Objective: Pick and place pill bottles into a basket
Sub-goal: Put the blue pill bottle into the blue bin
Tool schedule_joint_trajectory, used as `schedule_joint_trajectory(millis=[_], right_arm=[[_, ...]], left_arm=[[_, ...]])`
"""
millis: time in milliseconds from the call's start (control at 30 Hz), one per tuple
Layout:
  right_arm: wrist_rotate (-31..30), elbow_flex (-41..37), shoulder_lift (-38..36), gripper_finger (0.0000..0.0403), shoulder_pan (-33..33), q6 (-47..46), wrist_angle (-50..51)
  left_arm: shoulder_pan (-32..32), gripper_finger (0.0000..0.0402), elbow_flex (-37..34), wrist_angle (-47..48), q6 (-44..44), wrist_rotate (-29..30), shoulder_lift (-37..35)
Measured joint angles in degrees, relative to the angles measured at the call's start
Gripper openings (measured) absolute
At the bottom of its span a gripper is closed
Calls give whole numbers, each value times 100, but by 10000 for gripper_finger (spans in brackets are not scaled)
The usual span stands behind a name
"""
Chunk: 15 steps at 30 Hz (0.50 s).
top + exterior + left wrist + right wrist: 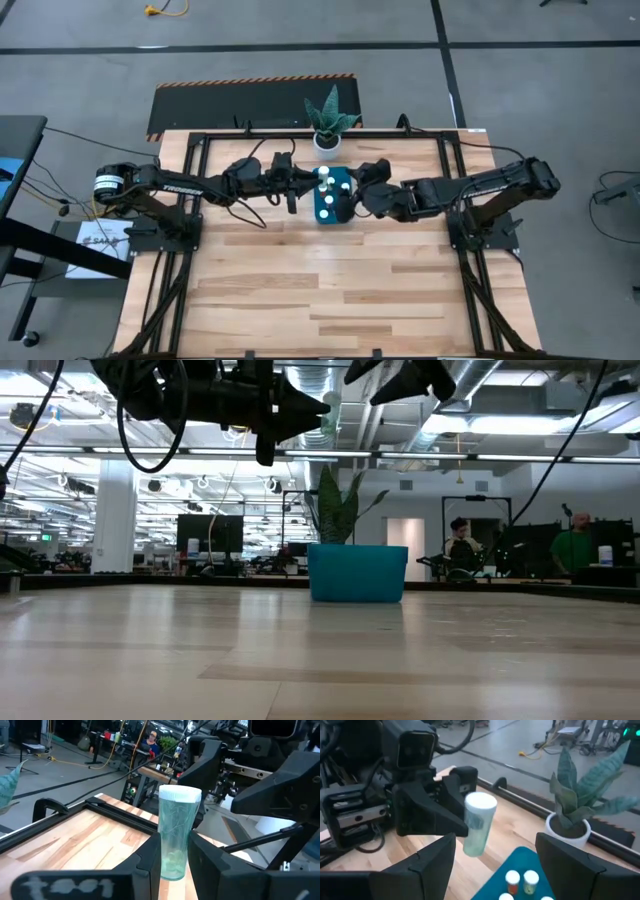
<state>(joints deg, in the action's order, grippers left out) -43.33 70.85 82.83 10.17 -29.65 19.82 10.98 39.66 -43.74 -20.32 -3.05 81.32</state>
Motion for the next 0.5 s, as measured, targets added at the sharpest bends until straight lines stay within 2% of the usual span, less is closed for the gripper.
schedule_joint_trajectory(millis=[500], right_arm=[[540,0,0,269,-359,502,-511]], left_arm=[[-17,69,7,-384,-191,-77,31]])
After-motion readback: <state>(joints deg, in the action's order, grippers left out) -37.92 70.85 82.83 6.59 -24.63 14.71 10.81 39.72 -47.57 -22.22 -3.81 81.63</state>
